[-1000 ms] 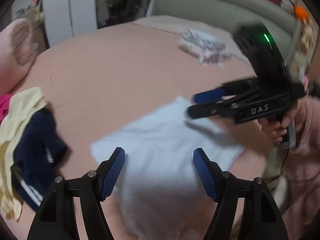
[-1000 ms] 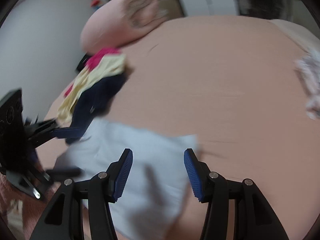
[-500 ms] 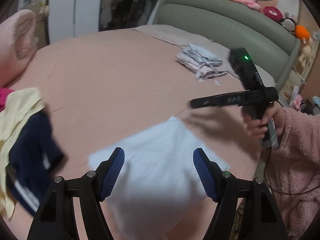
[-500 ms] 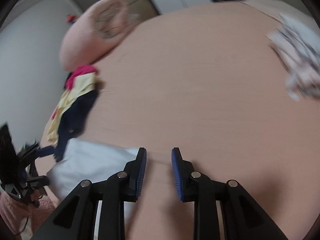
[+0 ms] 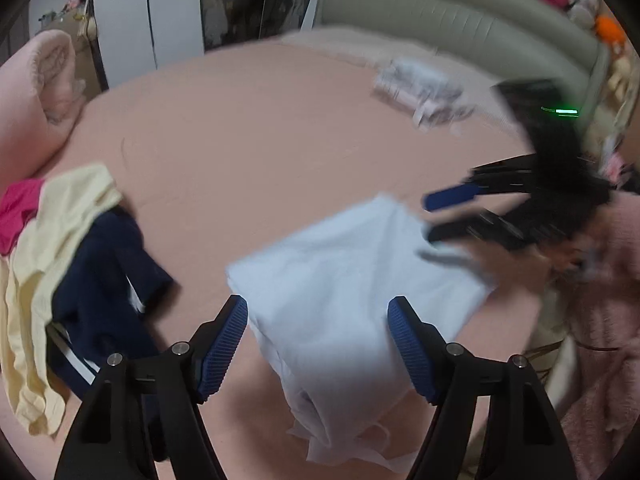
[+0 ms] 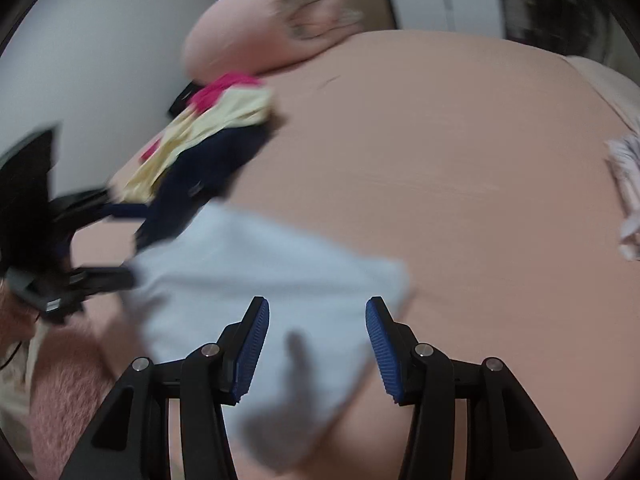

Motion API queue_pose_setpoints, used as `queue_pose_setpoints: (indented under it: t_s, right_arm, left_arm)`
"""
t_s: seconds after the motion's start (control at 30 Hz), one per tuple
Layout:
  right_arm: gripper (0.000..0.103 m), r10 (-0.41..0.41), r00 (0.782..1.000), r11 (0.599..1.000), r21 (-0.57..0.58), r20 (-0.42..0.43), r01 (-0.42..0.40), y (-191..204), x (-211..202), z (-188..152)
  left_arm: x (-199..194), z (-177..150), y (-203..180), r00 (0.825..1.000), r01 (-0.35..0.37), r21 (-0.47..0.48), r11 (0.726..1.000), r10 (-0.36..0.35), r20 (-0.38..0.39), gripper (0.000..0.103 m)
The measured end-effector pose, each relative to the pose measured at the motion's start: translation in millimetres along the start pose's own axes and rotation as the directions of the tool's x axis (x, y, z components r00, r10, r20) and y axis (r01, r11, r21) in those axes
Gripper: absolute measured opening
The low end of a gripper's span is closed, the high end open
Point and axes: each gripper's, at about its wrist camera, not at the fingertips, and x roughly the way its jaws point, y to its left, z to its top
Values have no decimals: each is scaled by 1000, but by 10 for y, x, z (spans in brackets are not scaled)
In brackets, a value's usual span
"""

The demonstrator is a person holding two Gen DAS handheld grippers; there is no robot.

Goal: Fold clothes
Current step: 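Grasp the folded shirt with the right tool and carry it to the clothes stack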

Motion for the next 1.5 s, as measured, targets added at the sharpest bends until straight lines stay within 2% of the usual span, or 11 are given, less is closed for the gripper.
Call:
queue_pose_setpoints:
  t_s: [0.1,0.3,0.43,0.57,0.67,0.73,0.8,0.87,1.0,1.27,1.5]
  right_arm:
    - [50,-61,996,994,-96,-72,53,188,149,-295]
    - [62,-64,996,998,15,-66,65,-133,-20,-632]
    - [66,7,998,988,156,-68,4,-273,-3,-595]
    - [65,118,992,950,294,-39,-102,-409,58,-505]
    - [61,172,984,932,331,-55,-145,-375,233,-455]
    - [47,184,982,915,372,-41,-156,-378,328,-392]
    - [28,208,978,888,422,-23,-179,-365,418,-330]
    - [20,215,977,880,436,-7,-190,-359,364,-379]
    - [15,210,977,883,423,30,-203,-360,59,-463]
    - [15,212,970,850,466,122,-245,-507,-421,-447]
    - [15,100,983,865,474,156,-163,-1303,-1295,-302]
  left_arm:
    - [150,-156,92,998,55,-75,996,-58,-38,81]
    - [288,-344,137,994,78,-104,992,-85,-63,103]
    - [406,-441,387,971,194,-332,923,-229,-69,103]
    - [354,-412,439,954,256,-400,880,-297,-44,101]
    - [536,-447,607,923,300,-540,786,-382,-43,102]
    - [501,-433,703,915,290,-586,757,-398,-60,102]
    - [452,-366,624,913,290,-566,771,-401,-78,87]
    - [384,-288,481,915,294,-523,800,-394,-87,42]
    - [190,-221,274,940,255,-483,837,-331,-77,40]
    - [-116,-25,-165,919,370,-486,792,-388,67,39]
    - [19,933,-704,880,465,-392,794,-462,109,39]
